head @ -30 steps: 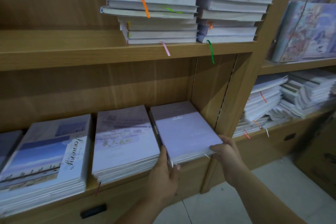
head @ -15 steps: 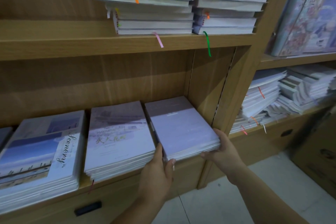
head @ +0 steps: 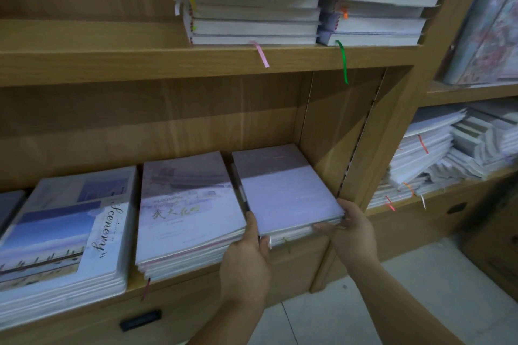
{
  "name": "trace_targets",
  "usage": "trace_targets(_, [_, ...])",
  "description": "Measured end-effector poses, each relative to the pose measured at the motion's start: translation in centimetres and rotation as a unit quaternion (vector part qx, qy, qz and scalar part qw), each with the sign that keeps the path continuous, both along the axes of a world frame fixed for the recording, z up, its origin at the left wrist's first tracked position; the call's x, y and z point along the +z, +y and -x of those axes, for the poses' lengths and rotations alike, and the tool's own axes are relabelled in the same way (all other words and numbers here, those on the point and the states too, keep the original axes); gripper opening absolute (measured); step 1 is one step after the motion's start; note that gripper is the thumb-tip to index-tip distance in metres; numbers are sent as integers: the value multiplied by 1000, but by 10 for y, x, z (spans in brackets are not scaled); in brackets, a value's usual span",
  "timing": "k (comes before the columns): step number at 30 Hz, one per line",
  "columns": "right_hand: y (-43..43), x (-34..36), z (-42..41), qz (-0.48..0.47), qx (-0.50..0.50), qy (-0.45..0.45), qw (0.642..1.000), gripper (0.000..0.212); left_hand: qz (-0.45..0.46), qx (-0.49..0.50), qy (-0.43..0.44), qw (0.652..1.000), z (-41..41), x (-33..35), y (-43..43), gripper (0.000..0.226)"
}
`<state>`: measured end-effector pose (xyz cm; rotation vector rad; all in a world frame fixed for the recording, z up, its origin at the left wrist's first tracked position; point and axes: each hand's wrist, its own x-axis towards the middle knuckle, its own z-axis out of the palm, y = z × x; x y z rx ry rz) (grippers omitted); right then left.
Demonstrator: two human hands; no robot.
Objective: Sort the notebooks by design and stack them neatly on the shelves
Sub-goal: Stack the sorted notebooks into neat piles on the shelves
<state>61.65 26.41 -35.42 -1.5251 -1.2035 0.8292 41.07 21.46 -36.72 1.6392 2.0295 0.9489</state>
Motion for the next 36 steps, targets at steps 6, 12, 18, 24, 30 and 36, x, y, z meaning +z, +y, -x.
trace_targets(6, [0, -6, -4, 20, 12, -48, 999, 73, 3, -16, 69, 997, 2, -2, -6, 64])
trace_targets(12, [0, -4, -8, 21, 12, -35, 999, 79, -29, -35, 36, 998, 0, 0, -7, 67])
trace_targets(18, [-4, -1, -14, 19, 47, -8, 999, 93, -79, -33, -25, 996, -10, 0, -11, 59])
trace_targets(24, [-3, 0, -12, 15, 13, -15, 1000, 82, -97, -8, 2, 995, -3, 0, 0, 48])
trace_targets(30, [0, -4, -8, 1, -17, -12, 1000, 75, -107, -7, -34, 994, -4, -4, -3, 39])
trace_targets(36, [0, -5, -14, 17, 10, -12, 1000, 89, -122, 9, -103, 987, -10, -6, -9, 41])
